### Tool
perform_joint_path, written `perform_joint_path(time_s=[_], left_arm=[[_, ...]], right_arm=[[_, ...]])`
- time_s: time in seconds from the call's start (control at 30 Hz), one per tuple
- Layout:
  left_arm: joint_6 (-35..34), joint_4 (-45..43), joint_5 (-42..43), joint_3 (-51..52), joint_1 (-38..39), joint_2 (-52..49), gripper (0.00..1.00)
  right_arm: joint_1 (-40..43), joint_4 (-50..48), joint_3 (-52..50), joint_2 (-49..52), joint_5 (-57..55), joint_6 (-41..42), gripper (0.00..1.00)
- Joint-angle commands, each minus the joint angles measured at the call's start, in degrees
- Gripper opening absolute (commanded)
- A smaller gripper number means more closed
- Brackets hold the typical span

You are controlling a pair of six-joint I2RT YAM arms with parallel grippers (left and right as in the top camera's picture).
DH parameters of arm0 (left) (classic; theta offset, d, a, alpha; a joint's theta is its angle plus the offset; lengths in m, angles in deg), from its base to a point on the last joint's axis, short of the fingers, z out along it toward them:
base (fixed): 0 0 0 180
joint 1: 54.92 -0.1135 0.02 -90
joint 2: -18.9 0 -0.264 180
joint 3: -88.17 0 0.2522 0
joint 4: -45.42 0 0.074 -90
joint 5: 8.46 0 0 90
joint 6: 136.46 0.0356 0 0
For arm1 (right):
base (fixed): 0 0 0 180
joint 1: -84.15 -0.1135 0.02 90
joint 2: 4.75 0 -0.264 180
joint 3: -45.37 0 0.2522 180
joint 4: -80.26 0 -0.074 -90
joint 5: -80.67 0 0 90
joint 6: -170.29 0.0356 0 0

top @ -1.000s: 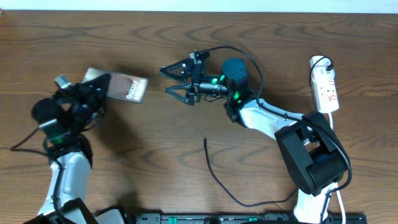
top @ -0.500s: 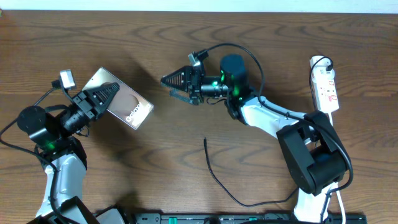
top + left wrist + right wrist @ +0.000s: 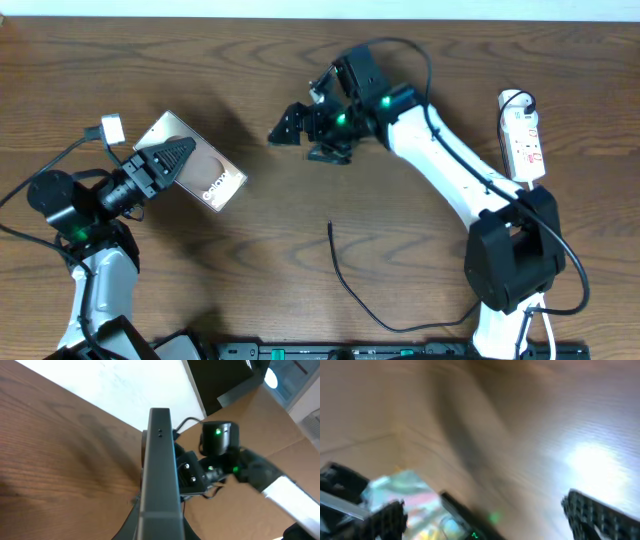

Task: Plug charger to phone and switch on socket
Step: 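Move the right gripper over the black cable's plug end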

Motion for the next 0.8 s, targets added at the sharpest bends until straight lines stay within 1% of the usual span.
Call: perform_joint_path(time_s=[0.0, 0.23, 0.33, 0.4, 0.57, 0.77], left_arm=[[1.62, -0.57, 1.16, -0.74, -1.57, 0.31, 0.07], [1.55, -0.15, 1.20, -0.72, -2.86, 0.31, 0.07], [1.57, 0.83, 1.20, -0.72, -2.86, 0.31, 0.08], [1.57, 0.98, 1.22, -0.72, -2.86, 0.28, 0.07], [1.55, 1.01, 1.44, -0.68, -2.86, 0.26, 0.07], [1.57, 3.34, 1.44, -0.61, -2.86, 0.17, 0.08]], right_arm=[[0.04, 8.72, 4.72, -0.50, -13.27, -8.11, 0.99], [-2.12, 24.17, 4.61, -0.24, -22.93, -8.28, 0.99], [-4.37, 28.37, 4.26, 0.00, -26.73, -8.24, 0.99], [-6.21, 28.63, 3.48, 0.20, -28.22, -7.93, 0.99], [-11.67, 26.01, -1.55, 0.31, -36.02, 0.11, 0.99], [-14.86, 19.50, -8.09, 0.31, -36.98, 6.58, 0.99]])
